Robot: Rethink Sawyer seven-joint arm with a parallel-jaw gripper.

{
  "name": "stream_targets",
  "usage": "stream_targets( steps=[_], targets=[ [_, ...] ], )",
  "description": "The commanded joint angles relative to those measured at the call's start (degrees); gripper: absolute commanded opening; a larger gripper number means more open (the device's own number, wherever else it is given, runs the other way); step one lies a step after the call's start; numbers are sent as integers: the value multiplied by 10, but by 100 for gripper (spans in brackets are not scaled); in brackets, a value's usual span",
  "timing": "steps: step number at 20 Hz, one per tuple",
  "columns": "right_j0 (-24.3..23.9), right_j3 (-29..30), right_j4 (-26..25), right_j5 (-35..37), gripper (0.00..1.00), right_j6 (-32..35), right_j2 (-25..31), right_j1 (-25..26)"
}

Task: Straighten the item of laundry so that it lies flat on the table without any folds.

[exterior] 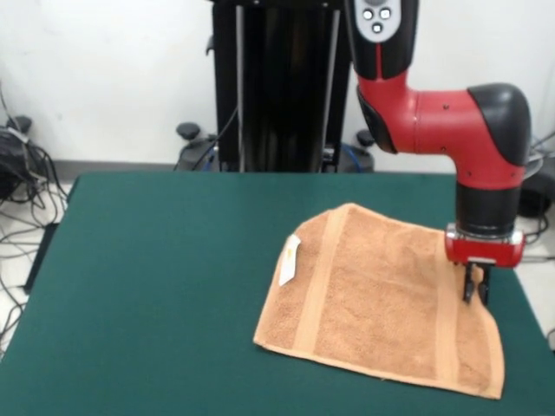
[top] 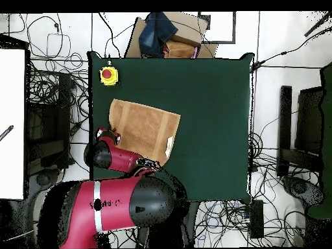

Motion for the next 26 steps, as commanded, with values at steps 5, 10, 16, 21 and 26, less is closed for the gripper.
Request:
stream_targets(
  steps=[5, 10, 16, 21, 26],
  targets=[
    [-17, 5, -9, -48, 0, 188, 69, 10],
    [-20, 15, 5, -44, 0, 184, 65, 9],
    [-10, 13, -5, -31, 100, 135, 23, 7],
    [-29, 15, -28, -30, 100, 135, 30, 11],
    [-33, 12, -30, -26, 100, 139, 35, 12]
  ],
)
